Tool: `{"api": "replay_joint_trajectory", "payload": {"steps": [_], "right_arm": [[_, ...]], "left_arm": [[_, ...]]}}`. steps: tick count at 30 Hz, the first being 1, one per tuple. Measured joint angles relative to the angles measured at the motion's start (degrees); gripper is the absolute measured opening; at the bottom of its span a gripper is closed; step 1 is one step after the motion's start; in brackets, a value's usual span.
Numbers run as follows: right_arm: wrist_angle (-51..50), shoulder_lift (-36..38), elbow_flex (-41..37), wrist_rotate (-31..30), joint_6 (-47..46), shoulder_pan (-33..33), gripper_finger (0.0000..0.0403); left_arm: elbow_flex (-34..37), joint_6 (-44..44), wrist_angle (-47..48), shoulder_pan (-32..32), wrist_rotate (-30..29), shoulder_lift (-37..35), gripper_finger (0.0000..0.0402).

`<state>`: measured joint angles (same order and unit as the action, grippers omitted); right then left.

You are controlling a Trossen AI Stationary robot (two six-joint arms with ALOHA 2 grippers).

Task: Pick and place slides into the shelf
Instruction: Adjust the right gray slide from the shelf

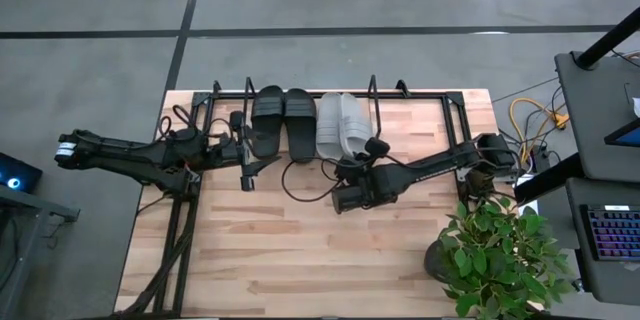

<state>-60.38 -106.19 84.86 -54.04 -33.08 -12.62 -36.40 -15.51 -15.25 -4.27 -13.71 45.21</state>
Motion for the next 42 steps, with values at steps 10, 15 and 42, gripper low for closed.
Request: {"api": "replay_joint_trajectory", "payload": {"steps": [10,15,42], "right_arm": [[-4.3,0.0,2.4,0.5,-1.5,-0.3,0.0023],[-5.1,0.0,5.2,1.7,0.1,-0.6,0.0020],[-14.1,-9.4,8.1,5.6,-2.6,0.3,0.0020]], "left_arm": [[0.0,0.0,0.0,0.0,0.0,0.0,0.0217],[0.0,0.1,-0.1,0.0,0.0,0.0,0.0217],[0.0,0.1,0.0,0.0,0.0,0.0,0.0217]]}}
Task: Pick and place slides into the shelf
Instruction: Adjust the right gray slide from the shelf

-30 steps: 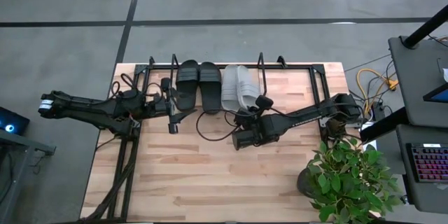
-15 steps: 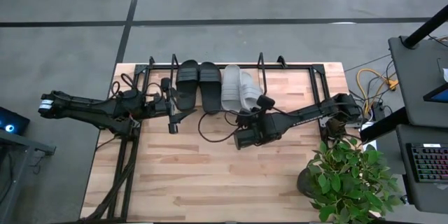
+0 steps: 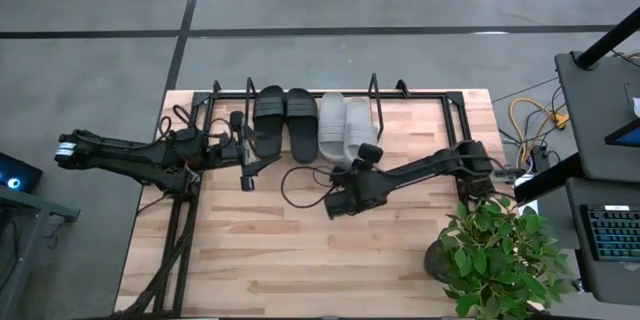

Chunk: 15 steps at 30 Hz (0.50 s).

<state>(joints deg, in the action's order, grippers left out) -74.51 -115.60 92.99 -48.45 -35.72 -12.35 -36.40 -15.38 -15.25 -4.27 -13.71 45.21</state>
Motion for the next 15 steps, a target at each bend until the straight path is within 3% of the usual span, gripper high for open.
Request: {"api": "replay_joint_trajectory", "payload": {"steps": [7,15], "right_arm": [[-2.4,-4.6,2.2,-2.6,-0.3,0.0,0.0020],[-5.4,-0.8,2.7,-3.2,-0.3,0.0,0.0020]], "left_arm": [[0.0,0.0,0.9,0.0,0.0,0.0,0.0217],[0.0,0.0,0.8,0.0,0.0,0.0,0.0217]]}}
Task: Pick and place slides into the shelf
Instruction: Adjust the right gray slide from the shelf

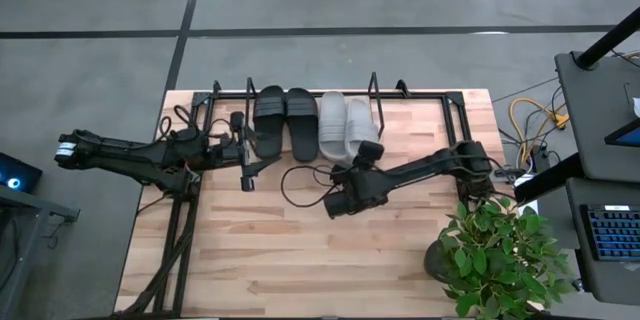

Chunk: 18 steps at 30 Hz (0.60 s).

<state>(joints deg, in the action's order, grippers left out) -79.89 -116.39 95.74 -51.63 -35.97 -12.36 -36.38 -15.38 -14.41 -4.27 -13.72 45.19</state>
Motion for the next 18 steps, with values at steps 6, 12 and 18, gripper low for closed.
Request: {"api": "replay_joint_trajectory", "payload": {"steps": [6,12,18], "right_arm": [[-4.9,0.9,1.0,1.1,3.0,0.0,0.0019],[-6.1,0.9,1.9,1.0,6.6,0.0,0.0019],[-7.3,1.0,3.5,-0.3,7.7,0.0,0.0019]], "left_arm": [[0.0,0.0,0.0,0.0,0.0,0.0,0.0217],[0.0,0.0,0.0,0.0,0.0,0.0,0.0217],[0.0,0.0,0.0,0.0,0.0,0.0,0.0217]]}}
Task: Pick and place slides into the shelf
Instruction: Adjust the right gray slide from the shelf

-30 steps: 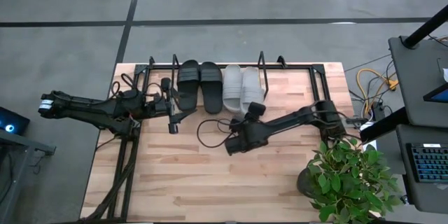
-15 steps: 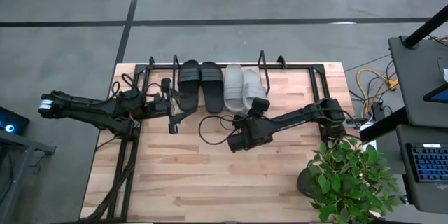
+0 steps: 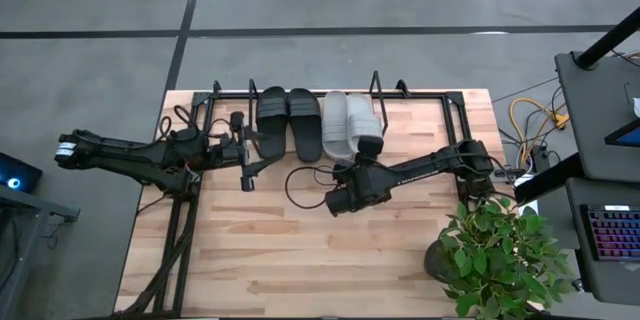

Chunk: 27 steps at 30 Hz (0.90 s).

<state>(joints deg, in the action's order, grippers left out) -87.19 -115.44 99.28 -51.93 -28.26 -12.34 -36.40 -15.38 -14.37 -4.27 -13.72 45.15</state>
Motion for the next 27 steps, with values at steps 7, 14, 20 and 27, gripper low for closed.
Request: {"api": "replay_joint_trajectory", "payload": {"steps": [7,14,20,27], "right_arm": [[-1.5,0.0,0.5,0.7,2.4,0.9,0.0019],[-2.7,0.0,0.4,1.4,6.3,2.1,0.0019],[-2.7,0.0,0.2,3.0,10.3,2.9,0.0019],[-2.8,0.0,-0.2,3.1,9.6,3.2,0.0019]], "left_arm": [[0.0,0.0,0.0,0.0,0.0,0.0,0.0217],[0.0,0.0,0.0,0.0,0.0,0.0,0.0217],[0.0,0.0,0.1,0.0,0.0,0.0,0.0217],[0.0,0.0,0.3,0.0,0.0,0.0,0.0217]]}}
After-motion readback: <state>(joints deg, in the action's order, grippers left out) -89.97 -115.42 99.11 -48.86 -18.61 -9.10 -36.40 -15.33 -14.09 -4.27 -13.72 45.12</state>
